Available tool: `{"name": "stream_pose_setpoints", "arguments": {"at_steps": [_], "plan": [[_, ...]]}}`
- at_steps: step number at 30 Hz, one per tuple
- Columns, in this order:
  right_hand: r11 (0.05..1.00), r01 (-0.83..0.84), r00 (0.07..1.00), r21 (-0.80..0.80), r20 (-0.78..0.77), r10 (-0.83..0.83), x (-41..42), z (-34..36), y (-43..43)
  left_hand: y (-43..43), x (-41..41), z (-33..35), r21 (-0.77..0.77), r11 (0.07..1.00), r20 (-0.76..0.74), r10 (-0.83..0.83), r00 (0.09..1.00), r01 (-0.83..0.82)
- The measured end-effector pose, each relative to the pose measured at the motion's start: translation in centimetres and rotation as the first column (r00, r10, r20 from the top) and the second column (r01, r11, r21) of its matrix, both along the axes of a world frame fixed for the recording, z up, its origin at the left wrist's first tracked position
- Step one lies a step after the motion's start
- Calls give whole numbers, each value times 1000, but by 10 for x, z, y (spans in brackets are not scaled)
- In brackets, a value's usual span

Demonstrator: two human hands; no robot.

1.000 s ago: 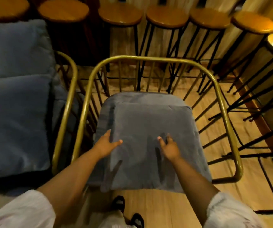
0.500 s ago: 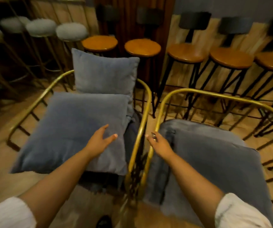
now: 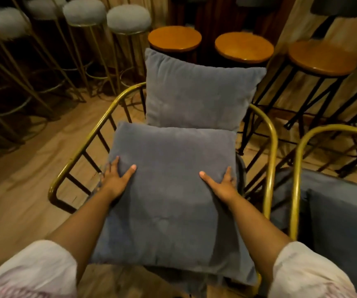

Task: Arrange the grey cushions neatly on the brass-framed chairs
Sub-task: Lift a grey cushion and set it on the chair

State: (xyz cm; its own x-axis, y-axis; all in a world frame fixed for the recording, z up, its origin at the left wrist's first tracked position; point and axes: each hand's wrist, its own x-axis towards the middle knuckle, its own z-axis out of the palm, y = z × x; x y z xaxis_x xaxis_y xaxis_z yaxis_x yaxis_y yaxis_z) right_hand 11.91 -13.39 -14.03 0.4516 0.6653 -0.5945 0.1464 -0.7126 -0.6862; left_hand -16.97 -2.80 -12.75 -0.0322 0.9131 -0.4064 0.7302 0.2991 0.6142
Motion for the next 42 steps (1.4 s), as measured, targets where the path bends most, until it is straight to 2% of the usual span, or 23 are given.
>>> {"name": "stream_pose_setpoints", "arguments": {"at_steps": [7, 12, 18, 22, 26, 31, 38, 42], "plan": [[970, 221, 959, 101, -207, -197, 26, -32, 1, 17, -18, -26, -134, 961, 240, 266, 933, -240], [951, 265, 933, 159, -290, -212, 23, -24, -6, 19, -13, -10, -183, 945, 305, 315, 899, -270], [898, 300, 927, 321, -320, -195, 29, 37, -16, -2, 0, 57, -48, 954, 257, 299, 919, -296], [853, 293, 939, 431, -296, -173, 45, 84, -50, -46, 10, 105, 72, 953, 329, 257, 909, -295], [797, 277, 951, 537, -272, -148, 82, 132, -116, -114, 51, 150, 176, 947, 421, 173, 891, -267], [761, 299, 952, 576, -232, -198, 157, 169, -235, -211, 141, 169, 169, 949, 564, 129, 816, -267], [702, 361, 927, 614, -152, -344, 272, 192, -394, -309, 277, 168, 30, 998, 657, 25, 753, -59], [670, 409, 897, 619, -139, -420, 323, 193, -457, -339, 340, 168, -47, 998, 634, 7, 773, 29]]}}
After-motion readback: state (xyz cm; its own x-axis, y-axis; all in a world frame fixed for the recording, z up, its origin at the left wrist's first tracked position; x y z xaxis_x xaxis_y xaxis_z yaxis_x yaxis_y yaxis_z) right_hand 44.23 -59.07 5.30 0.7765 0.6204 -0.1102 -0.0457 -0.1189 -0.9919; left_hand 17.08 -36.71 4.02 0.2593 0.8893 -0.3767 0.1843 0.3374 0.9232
